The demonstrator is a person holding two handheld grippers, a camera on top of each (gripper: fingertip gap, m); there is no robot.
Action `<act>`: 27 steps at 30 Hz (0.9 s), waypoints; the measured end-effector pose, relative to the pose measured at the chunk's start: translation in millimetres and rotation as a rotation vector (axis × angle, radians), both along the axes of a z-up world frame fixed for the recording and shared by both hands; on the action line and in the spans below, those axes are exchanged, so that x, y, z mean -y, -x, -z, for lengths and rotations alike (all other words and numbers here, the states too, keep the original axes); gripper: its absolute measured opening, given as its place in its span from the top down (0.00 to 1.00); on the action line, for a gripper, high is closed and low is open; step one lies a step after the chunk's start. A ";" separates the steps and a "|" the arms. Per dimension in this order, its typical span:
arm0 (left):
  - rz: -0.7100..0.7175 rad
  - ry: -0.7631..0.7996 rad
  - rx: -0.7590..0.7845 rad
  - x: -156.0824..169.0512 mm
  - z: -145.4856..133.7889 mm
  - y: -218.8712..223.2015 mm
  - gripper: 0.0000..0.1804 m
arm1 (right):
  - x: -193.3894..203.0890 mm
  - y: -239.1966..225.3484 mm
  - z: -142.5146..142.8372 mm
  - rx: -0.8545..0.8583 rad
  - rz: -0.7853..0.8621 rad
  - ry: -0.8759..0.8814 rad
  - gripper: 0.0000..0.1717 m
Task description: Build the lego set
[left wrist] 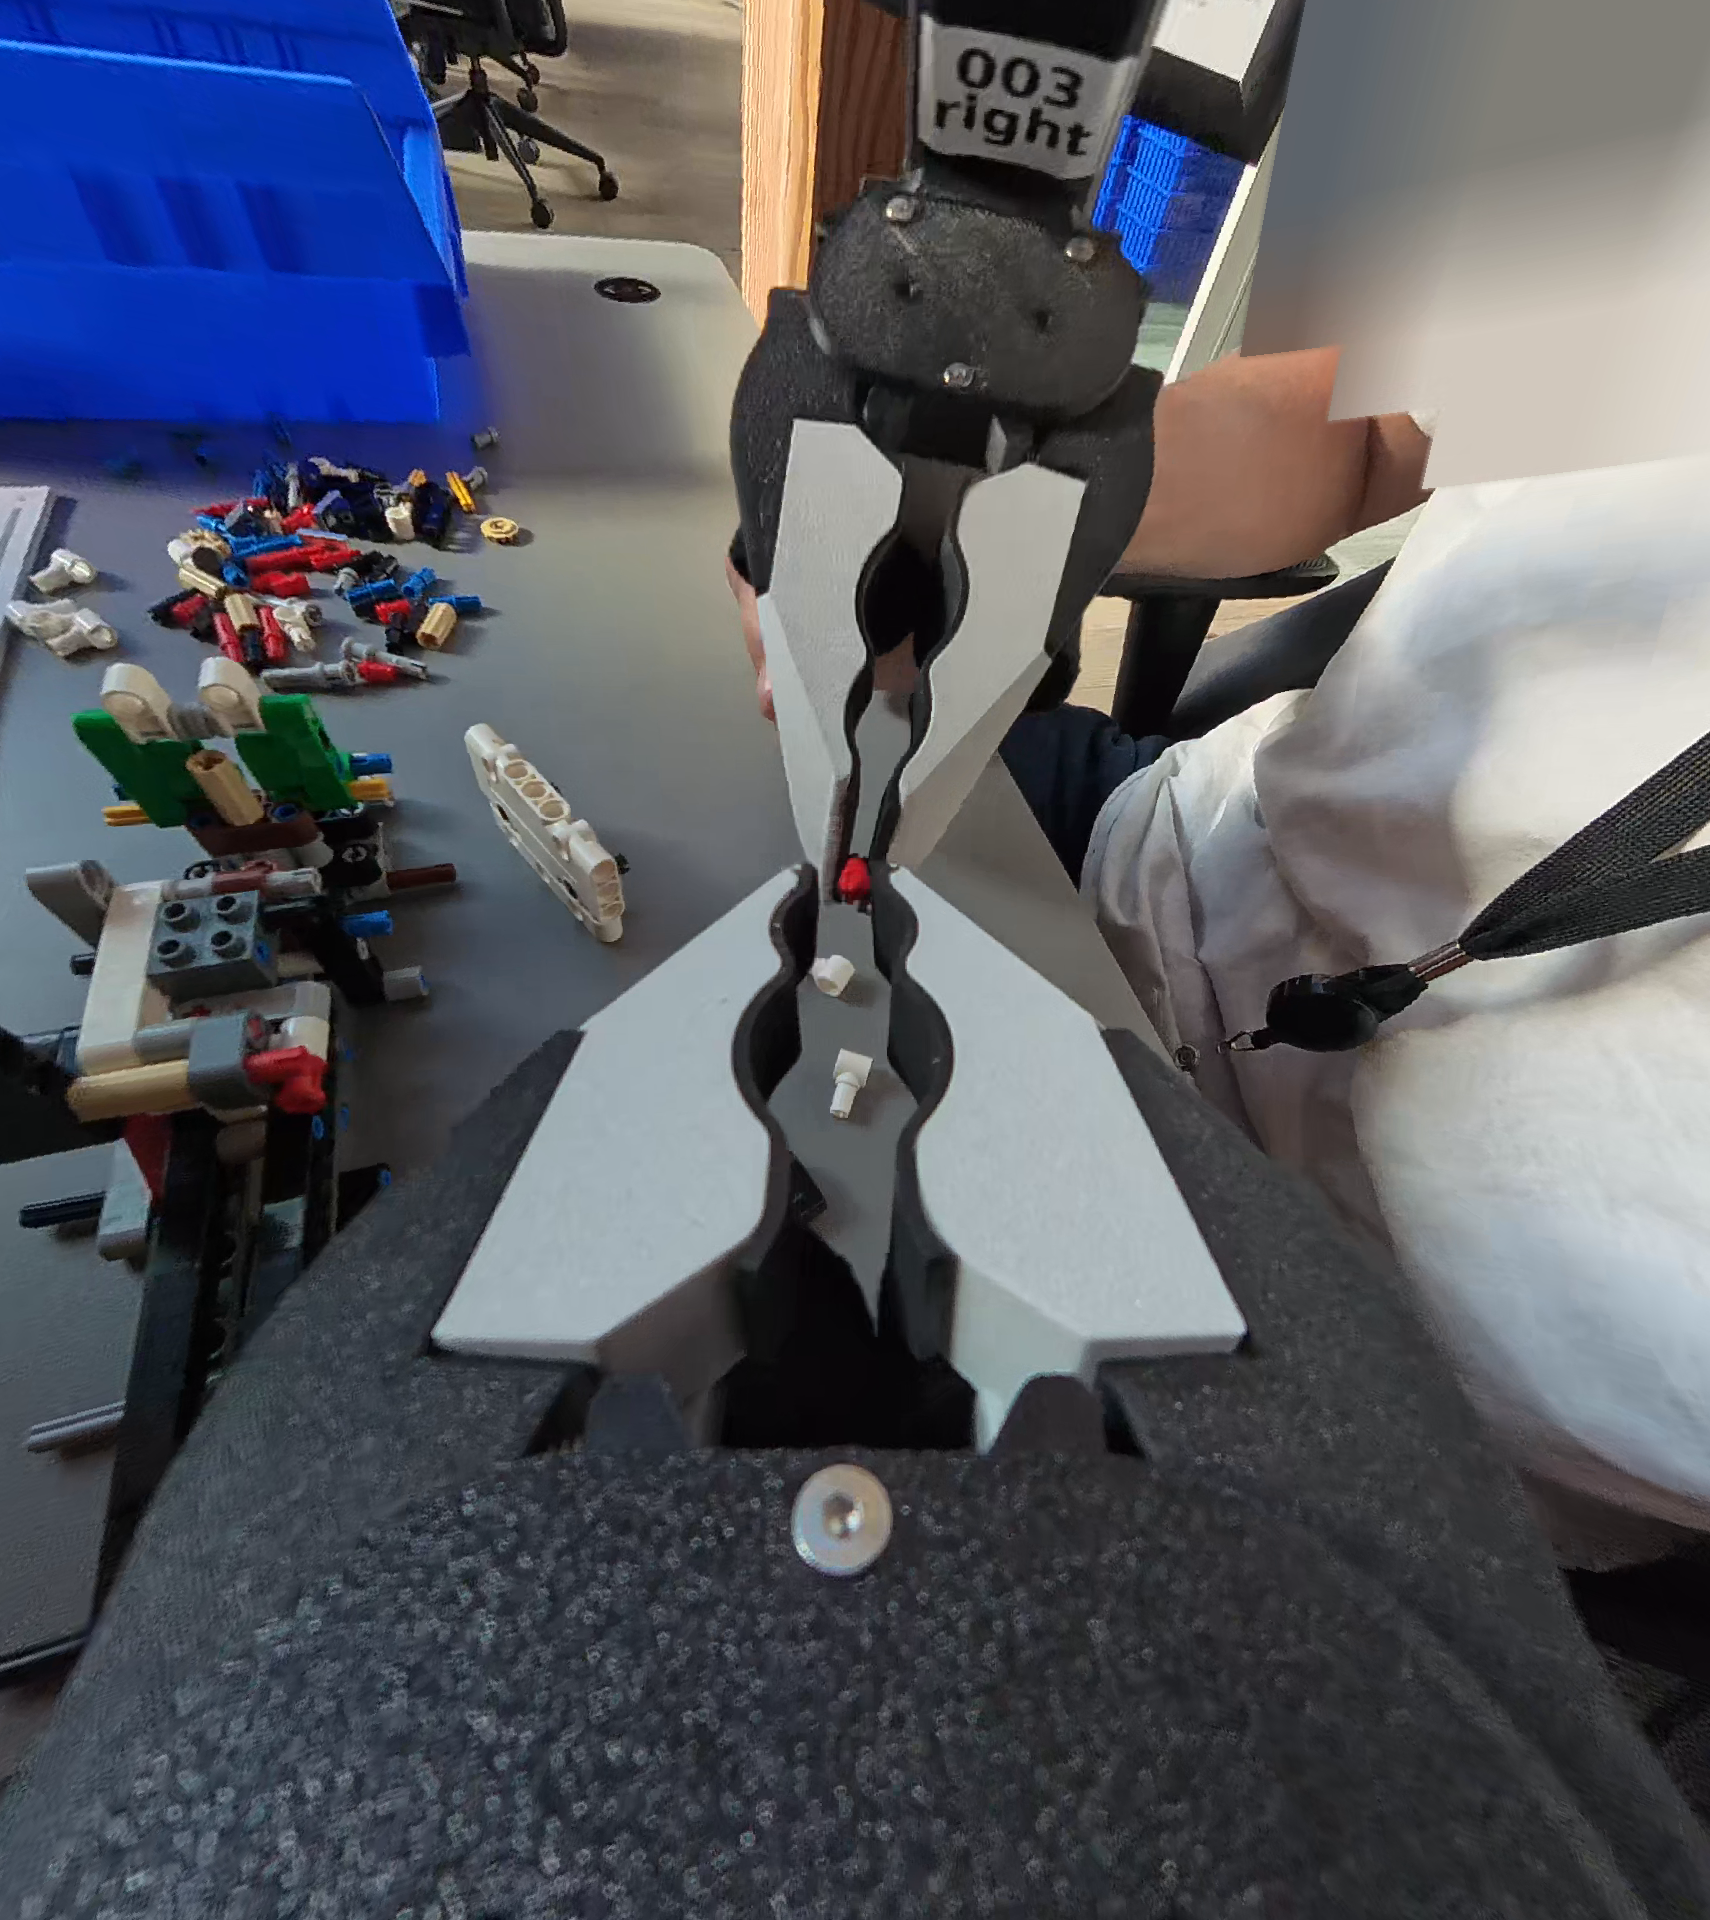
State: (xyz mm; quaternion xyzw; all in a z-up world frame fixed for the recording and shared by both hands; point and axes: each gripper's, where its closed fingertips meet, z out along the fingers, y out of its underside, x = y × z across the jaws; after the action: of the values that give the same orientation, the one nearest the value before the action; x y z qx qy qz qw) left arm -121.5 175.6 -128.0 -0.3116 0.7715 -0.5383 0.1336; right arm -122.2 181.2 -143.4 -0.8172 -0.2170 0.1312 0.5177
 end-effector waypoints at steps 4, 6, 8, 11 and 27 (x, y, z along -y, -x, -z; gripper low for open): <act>0.018 -0.107 0.056 5.2 7.3 2.9 0.91 | 4.7 5.6 -6.3 -0.104 -0.056 0.002 0.98; 0.043 -0.138 0.068 9.8 11.0 6.1 0.95 | 5.5 7.3 -2.1 -0.080 -0.064 0.019 0.98; 0.047 -0.155 0.082 11.3 12.8 6.5 0.96 | 6.1 6.6 -0.2 -0.064 -0.066 0.023 0.98; 0.057 -0.133 0.072 13.0 13.3 7.3 0.95 | 7.9 7.8 1.8 -0.074 -0.083 0.045 0.98; 0.070 -0.151 0.095 16.8 11.1 9.5 0.99 | 11.9 12.4 3.7 -0.076 -0.115 0.065 0.98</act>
State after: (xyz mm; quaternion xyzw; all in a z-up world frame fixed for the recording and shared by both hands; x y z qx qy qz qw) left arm -131.0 158.8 -139.1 -0.2477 0.8130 -0.4972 0.1744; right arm -134.6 169.3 -147.0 -0.8143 -0.2394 0.1986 0.4901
